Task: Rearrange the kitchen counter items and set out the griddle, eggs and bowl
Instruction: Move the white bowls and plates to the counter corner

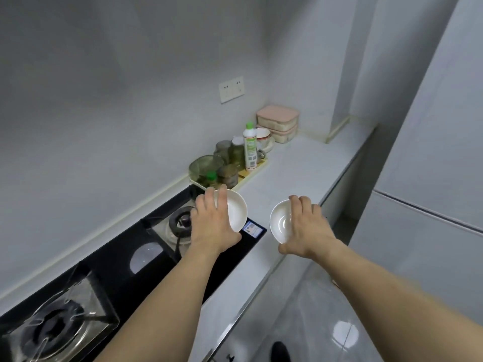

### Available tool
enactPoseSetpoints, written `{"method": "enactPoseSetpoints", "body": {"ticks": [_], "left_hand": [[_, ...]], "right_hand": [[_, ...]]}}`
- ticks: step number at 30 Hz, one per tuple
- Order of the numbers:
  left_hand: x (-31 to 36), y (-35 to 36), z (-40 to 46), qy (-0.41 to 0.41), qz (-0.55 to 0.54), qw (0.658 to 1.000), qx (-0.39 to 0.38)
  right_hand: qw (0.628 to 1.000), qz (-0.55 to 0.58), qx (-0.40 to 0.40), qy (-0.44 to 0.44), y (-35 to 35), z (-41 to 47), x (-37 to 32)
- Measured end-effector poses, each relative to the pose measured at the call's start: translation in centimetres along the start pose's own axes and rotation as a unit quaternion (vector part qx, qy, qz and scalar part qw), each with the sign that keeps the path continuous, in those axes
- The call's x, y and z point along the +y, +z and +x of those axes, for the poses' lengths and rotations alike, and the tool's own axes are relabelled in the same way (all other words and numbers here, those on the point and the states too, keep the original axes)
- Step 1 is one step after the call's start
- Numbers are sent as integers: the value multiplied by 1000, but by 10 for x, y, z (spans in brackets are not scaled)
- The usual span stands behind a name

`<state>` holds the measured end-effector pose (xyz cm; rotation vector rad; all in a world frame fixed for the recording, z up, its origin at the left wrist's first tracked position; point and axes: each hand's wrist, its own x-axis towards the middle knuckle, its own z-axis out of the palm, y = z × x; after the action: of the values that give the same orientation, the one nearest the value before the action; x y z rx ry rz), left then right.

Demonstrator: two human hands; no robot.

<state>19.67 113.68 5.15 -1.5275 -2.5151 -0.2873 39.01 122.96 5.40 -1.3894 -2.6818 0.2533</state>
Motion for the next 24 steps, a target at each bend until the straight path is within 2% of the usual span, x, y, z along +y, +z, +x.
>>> {"method": "enactPoseSetpoints", "body": {"ticks": [4, 14, 19, 24], "left_hand": [[31, 12, 78, 15, 2, 999, 48], [54, -2, 250, 18, -15, 982, 185], [69, -14, 310, 31, -17, 980, 197], [91, -15, 365, 9, -47, 981, 190]], "right_hand": [[1000, -8, -5, 18, -16, 66, 35], [996, 42, 64, 41, -67, 210, 81], [995, 52, 70, 45, -74, 261, 101], [994, 77, 70, 45, -71, 319, 112]]}}
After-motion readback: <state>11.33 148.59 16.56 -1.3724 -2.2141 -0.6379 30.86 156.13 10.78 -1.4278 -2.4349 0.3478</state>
